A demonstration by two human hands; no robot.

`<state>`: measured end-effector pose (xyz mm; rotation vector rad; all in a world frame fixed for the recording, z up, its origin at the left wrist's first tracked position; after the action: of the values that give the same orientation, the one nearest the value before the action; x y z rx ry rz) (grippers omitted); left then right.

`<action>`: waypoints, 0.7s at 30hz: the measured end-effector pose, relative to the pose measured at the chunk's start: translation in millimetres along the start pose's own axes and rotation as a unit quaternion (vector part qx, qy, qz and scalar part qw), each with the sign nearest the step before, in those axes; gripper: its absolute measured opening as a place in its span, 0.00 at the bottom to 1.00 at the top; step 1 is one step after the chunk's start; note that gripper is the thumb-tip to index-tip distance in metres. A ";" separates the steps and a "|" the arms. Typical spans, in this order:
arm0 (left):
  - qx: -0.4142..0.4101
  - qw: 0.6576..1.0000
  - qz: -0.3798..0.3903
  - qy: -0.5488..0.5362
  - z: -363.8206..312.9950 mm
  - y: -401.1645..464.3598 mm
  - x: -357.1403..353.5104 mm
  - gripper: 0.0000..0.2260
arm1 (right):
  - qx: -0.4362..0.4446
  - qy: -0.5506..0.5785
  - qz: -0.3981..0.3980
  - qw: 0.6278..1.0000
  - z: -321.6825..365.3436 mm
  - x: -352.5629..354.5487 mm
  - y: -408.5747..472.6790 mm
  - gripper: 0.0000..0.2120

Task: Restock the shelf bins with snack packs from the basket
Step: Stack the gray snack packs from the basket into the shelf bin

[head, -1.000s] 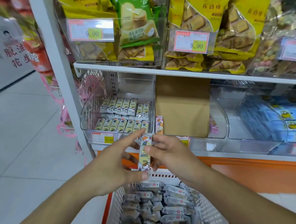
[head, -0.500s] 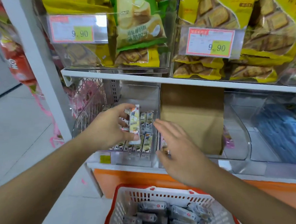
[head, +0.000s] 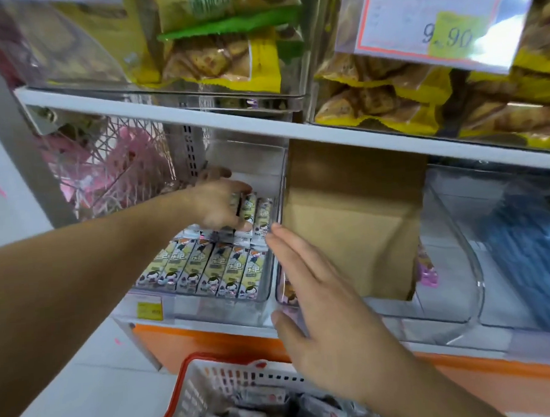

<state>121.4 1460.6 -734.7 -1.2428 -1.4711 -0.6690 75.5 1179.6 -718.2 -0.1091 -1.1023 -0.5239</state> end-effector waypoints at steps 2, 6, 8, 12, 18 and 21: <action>0.016 1.000 0.005 0.009 -0.4 0.4 -0.2 0.43 | -0.002 0.008 0.004 1.000 0.4 0.4 -0.4 0.42; 0.037 0.998 -0.020 0.038 -3.8 -9.1 0.8 0.42 | -0.012 0.025 0.011 1.000 1.2 -0.4 -2.7 0.42; 0.041 0.998 -0.037 0.034 -2.8 -20.5 0.1 0.41 | -0.013 0.023 0.012 1.000 1.5 0.0 -5.0 0.43; 0.025 0.992 -0.099 -0.074 -6.7 -66.5 -2.4 0.29 | -0.022 0.012 0.014 1.000 1.7 2.1 -9.1 0.42; -0.036 0.944 -0.268 -0.186 -33.3 -184.1 -18.9 0.18 | 0.001 -0.022 -0.061 0.998 15.4 5.9 -39.5 0.32; -0.035 0.914 -0.310 -0.260 -41.9 -232.9 -47.1 0.15 | -0.002 -0.021 -0.055 0.998 16.1 1.6 -67.8 0.26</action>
<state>-84.8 1336.2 -719.6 -1.0409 -2.3547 -0.8448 32.0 1125.2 -721.0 -0.0623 -1.1530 -0.6245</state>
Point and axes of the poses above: each hand's wrist, its own y-axis towards the middle knuckle, its own x-axis out of the back of the hand, z = x × y, the point moved 2 cm from there along y, towards the middle knuckle, and after that the axes turned 3 degrees about -z, right-handed, at the moved point
